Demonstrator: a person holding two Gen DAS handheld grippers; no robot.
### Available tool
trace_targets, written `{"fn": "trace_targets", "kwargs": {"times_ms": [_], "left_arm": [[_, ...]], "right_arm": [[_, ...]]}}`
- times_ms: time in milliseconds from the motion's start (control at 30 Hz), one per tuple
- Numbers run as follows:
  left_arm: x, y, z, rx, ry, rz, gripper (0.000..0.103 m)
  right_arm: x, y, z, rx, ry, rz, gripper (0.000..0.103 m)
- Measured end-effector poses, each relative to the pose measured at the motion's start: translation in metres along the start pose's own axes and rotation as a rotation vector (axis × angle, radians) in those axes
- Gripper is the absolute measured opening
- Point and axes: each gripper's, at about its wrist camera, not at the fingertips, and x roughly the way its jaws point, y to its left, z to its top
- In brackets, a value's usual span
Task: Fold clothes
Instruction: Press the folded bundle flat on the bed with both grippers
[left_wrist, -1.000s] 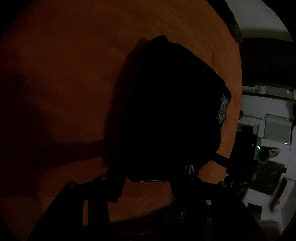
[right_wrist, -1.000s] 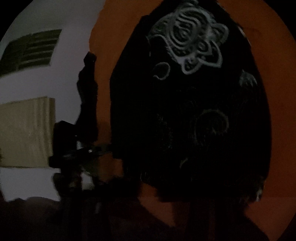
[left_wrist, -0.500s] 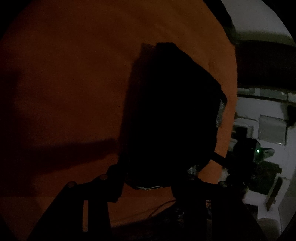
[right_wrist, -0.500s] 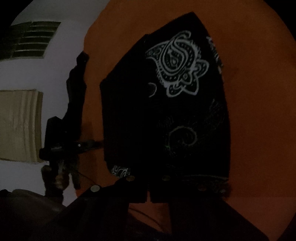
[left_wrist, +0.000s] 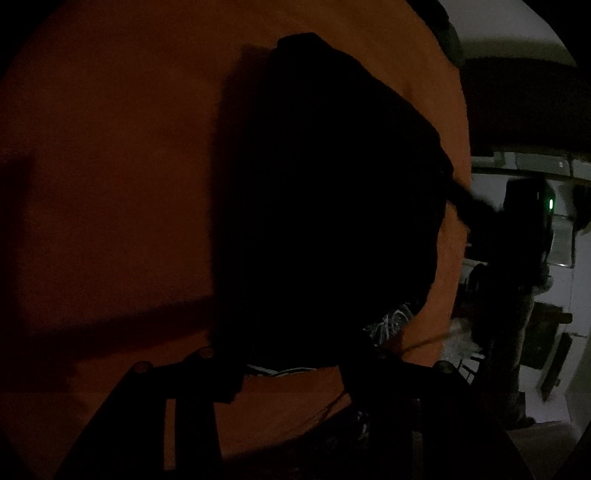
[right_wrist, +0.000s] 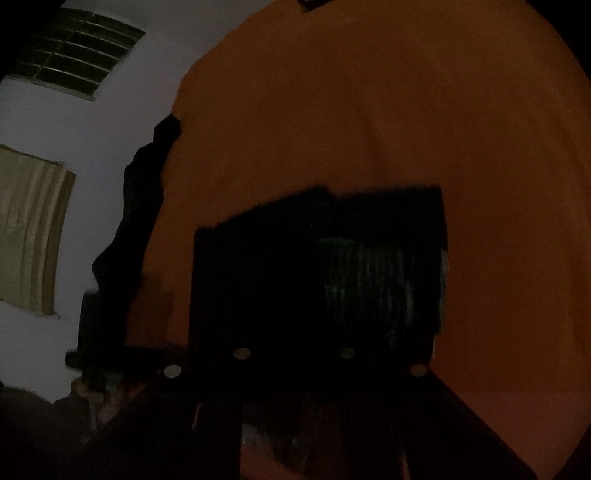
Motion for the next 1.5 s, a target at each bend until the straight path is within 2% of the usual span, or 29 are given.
{"fn": "trace_targets", "kwargs": {"times_ms": [167,233,300,400,600,700,800,933,1000,1067,1133,1200,1267,1333,1400,1500], "left_arm": [[0.002,-0.003,-0.002,-0.001,-0.011,0.006,0.042],[0.003,-0.001,-0.001,-0.005,-0.011,0.005,0.042],[0.006,0.000,-0.001,-0.018,-0.012,-0.001,0.042],[0.010,-0.003,-0.003,-0.026,-0.013,0.000,0.042],[0.008,-0.007,-0.003,-0.031,-0.008,0.003,0.042],[0.008,-0.008,-0.007,-0.031,0.004,0.003,0.042],[0.006,-0.010,-0.011,-0.013,0.032,0.009,0.042],[-0.009,-0.008,-0.012,-0.021,0.064,-0.033,0.044],[-0.025,-0.003,-0.004,-0.024,0.007,-0.011,0.045],[-0.040,0.005,0.006,-0.021,-0.065,0.044,0.047],[-0.042,0.009,0.010,-0.031,-0.093,0.041,0.048],[-0.039,0.013,0.014,-0.051,-0.094,0.013,0.048],[-0.022,0.004,0.015,-0.050,-0.075,-0.029,0.048],[-0.011,0.002,0.014,-0.035,-0.046,-0.038,0.048],[0.001,-0.003,0.014,-0.030,-0.007,-0.044,0.048],[0.008,-0.001,0.011,-0.044,0.006,-0.040,0.048]], "right_arm": [[0.017,-0.017,0.032,0.062,-0.008,0.083,0.014],[0.020,-0.022,0.038,0.103,-0.025,0.106,0.000],[0.010,-0.027,0.038,0.133,-0.068,0.132,0.000],[0.004,-0.032,0.037,0.144,-0.105,0.112,0.000],[0.011,-0.032,0.040,0.154,-0.067,0.109,0.002],[0.004,-0.029,0.041,0.156,-0.066,0.074,0.013],[0.000,-0.021,0.027,0.153,-0.040,0.080,0.014],[-0.003,-0.010,0.002,0.149,0.006,0.100,0.016],[0.001,-0.005,-0.019,0.158,0.048,0.114,0.016],[0.007,0.004,-0.038,0.111,0.083,0.075,0.016],[0.012,0.014,-0.054,0.059,0.111,0.032,0.016],[0.016,0.018,-0.065,0.058,0.123,0.046,0.016],[0.020,0.019,-0.073,0.076,0.121,0.064,0.016],[0.021,0.019,-0.076,0.094,0.106,0.068,0.000],[0.017,0.019,-0.077,0.118,0.076,0.068,0.000],[0.008,0.018,-0.079,0.147,0.049,0.058,0.000]]}}
